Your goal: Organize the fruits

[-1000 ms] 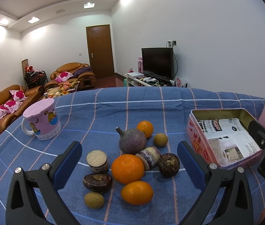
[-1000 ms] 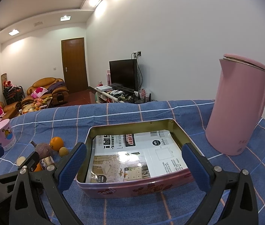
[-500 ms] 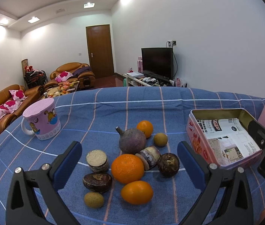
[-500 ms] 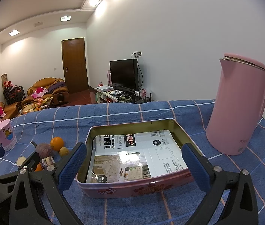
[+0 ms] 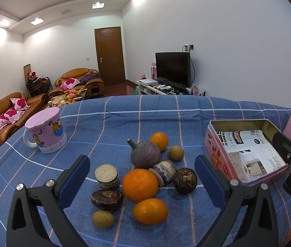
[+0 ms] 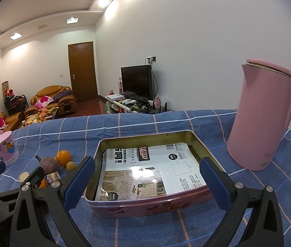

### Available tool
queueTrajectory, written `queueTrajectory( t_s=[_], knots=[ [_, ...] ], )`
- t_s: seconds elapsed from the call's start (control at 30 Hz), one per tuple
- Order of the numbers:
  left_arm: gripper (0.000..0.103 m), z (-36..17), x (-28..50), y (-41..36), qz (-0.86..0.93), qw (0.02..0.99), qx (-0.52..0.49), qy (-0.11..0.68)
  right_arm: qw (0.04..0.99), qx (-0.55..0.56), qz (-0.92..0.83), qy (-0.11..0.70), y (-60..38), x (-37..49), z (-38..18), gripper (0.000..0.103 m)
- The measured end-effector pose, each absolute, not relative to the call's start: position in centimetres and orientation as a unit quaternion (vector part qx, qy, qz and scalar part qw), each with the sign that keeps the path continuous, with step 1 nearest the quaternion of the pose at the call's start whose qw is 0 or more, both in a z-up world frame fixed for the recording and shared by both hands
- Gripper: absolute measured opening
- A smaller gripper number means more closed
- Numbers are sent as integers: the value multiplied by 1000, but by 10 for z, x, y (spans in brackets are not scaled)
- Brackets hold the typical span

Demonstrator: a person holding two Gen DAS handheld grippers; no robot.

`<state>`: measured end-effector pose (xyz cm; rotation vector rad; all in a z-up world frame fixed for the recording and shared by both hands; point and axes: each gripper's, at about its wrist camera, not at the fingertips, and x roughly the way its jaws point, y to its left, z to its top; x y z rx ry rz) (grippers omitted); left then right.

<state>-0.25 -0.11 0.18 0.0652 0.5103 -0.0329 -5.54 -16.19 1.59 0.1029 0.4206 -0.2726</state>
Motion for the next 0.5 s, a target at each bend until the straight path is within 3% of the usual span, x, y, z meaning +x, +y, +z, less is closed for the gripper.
queueTrajectory(
  t_s=[0.5],
  knots=[
    [103,2,-3,-1,-16,967,31,252,968,50,-132,208,-161,-56,16,102]
  ],
)
